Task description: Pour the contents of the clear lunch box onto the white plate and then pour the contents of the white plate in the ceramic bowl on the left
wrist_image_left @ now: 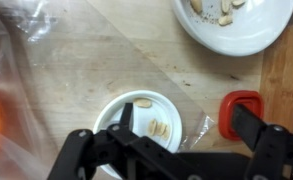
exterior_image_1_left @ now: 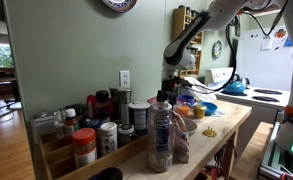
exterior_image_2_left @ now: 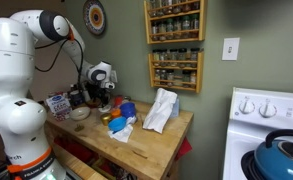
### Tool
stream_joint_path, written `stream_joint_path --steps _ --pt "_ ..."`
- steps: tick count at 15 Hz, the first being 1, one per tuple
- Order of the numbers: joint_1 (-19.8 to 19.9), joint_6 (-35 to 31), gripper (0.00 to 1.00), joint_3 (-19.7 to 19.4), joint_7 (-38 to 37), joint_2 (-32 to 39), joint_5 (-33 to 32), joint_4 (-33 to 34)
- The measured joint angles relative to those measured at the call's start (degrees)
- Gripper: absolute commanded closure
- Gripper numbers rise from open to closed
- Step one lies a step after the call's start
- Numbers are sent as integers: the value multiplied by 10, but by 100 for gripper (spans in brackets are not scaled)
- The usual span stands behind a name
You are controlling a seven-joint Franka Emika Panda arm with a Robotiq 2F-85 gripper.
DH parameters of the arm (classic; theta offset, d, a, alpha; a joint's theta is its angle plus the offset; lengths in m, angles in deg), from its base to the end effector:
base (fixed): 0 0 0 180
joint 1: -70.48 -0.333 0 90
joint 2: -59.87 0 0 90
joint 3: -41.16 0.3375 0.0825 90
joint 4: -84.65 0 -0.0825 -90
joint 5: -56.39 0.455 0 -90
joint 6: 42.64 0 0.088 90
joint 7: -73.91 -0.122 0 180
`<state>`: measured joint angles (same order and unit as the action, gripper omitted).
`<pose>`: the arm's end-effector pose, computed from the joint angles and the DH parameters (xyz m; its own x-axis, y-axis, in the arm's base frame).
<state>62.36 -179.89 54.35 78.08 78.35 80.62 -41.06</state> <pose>0.5488 0.2266 0.1811 0.9801 0.1300 -0.1497 0.0764 -0.9444 -0.3198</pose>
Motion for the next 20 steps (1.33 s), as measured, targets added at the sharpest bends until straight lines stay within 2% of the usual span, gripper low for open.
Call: stream_joint_path --steps 7,8,9,10,11,14,20 --pt "21 -26 0 0 17 -30 66 -58" --pt "22 -34 10 -1 15 -30 74 -62" --pt "23 -44 10 -2 11 -30 82 -65" --pt "23 -53 15 -4 3 -30 84 -67" --pt "23 -58 7 -6 -8 -30 84 -69" --pt "23 -63 9 -11 -37 -27 84 -70" --pt "23 -63 38 -16 -79 -21 81 -70"
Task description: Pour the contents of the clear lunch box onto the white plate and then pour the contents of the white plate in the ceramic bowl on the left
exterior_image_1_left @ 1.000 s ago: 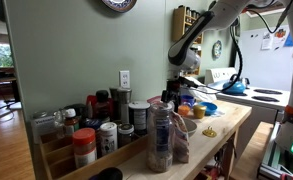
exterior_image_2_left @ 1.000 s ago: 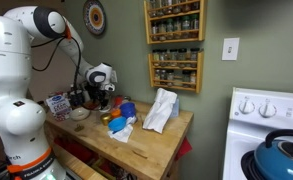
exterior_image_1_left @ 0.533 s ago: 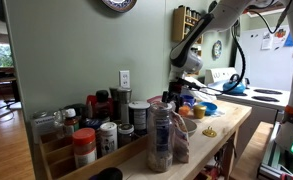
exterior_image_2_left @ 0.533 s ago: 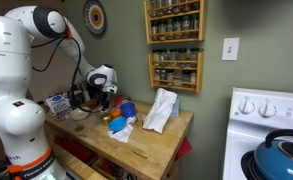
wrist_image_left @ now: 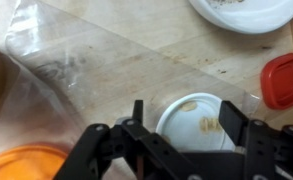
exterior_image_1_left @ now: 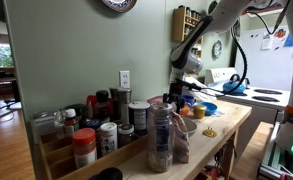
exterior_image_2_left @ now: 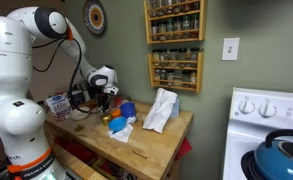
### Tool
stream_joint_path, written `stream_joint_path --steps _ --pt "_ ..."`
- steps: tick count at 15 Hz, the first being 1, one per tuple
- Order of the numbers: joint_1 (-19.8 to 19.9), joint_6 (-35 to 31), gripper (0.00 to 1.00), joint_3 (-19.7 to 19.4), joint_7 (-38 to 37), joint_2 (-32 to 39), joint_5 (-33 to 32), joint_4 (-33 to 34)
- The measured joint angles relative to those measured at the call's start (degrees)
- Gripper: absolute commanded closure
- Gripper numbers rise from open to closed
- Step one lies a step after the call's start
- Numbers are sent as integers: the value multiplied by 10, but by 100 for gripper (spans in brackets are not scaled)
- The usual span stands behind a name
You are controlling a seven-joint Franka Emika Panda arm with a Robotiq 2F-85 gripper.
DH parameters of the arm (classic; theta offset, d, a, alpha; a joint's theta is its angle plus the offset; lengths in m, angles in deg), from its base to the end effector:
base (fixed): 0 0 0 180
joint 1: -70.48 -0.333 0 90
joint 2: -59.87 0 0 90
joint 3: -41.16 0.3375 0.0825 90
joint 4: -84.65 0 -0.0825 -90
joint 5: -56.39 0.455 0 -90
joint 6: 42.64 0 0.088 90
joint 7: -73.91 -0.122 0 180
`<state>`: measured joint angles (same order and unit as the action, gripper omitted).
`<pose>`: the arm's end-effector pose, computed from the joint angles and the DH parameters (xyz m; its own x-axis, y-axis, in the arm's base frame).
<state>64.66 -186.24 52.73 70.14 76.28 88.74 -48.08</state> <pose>0.5285 0.1721 0.1588 0.9580 -0.2046 -0.2008 -0.2605 -0.9137 -0.3119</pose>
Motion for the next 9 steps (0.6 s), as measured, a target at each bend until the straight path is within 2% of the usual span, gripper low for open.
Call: stream_joint_path --steps 4,5,7,8,9 --pt "-1 0 24 -3 -27 3 -3 0" --pt "-2 0 24 -4 -37 4 -6 0" --pt "-5 0 37 -7 -62 7 -15 0" --pt "-6 0 51 -8 -74 8 -21 0" --pt "-8 0 57 -9 -84 9 -26 1"
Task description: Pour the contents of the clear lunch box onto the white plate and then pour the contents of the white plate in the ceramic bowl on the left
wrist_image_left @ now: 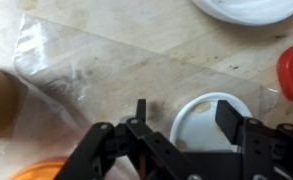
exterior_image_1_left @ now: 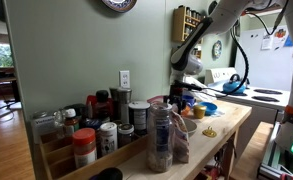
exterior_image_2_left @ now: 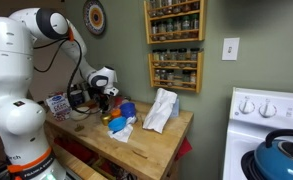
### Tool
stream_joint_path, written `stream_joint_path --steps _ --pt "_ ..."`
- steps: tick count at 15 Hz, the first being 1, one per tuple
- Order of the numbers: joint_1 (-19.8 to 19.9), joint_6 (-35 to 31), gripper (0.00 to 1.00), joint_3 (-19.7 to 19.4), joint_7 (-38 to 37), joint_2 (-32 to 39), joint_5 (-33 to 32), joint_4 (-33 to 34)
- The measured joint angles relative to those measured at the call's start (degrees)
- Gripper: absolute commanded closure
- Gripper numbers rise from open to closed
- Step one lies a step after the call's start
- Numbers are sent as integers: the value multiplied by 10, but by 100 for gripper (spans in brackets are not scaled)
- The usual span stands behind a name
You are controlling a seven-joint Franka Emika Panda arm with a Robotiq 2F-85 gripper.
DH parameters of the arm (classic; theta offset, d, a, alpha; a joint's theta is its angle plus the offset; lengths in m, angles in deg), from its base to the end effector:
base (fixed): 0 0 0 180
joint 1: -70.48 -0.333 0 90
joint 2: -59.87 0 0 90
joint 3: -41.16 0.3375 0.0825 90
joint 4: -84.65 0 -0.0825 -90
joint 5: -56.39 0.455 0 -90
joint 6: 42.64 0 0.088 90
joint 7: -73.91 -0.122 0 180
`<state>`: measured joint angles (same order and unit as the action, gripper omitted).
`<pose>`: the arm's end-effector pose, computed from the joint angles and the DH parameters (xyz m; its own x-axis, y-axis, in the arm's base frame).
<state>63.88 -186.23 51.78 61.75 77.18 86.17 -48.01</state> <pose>0.5267 0.1698 0.1501 0.9202 -0.3092 -0.2403 -0.3669 -0.8952 -0.2529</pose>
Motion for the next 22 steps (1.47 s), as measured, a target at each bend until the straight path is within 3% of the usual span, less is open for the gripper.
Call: stream_joint_path --steps 5,22 --pt "-3 0 99 -3 -38 5 -21 3" --pt "-6 15 99 -7 -72 -26 -45 12"
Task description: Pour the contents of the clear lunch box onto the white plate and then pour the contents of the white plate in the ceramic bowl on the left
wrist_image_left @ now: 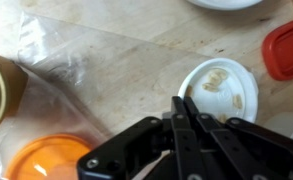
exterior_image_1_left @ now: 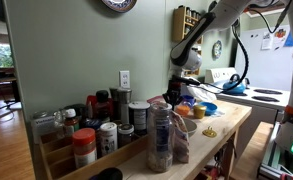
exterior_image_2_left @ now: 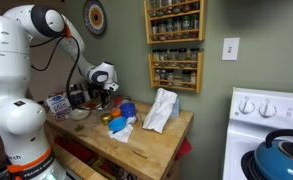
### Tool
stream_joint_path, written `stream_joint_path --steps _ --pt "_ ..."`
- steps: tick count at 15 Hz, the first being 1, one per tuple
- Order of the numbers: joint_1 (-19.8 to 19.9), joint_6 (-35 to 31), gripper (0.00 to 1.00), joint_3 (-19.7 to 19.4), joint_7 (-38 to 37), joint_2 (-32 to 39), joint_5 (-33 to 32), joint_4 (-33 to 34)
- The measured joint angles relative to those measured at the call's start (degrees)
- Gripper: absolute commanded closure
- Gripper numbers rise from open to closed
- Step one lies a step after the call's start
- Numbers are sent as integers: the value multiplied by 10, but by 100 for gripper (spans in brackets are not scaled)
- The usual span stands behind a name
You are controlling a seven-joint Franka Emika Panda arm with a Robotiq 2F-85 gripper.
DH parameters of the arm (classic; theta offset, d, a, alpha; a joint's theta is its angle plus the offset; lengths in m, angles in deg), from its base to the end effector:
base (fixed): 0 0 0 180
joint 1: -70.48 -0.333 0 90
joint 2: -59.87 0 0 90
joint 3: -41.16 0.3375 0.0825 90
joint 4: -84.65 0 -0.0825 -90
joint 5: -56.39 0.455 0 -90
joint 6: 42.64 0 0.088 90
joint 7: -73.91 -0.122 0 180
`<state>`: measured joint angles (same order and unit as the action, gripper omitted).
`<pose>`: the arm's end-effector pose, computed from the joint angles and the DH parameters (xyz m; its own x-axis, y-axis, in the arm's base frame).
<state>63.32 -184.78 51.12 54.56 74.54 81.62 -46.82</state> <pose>0.5408 0.1726 0.1815 0.9089 -0.3614 -0.2081 -0.4038 -0.8876 -0.2218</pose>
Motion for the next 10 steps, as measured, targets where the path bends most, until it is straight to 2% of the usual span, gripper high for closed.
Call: stream_joint_path --steps 6,10 --pt "-2 9 99 1 8 -32 -1 -8" --pt "-19 77 99 3 -11 -90 -36 -21"
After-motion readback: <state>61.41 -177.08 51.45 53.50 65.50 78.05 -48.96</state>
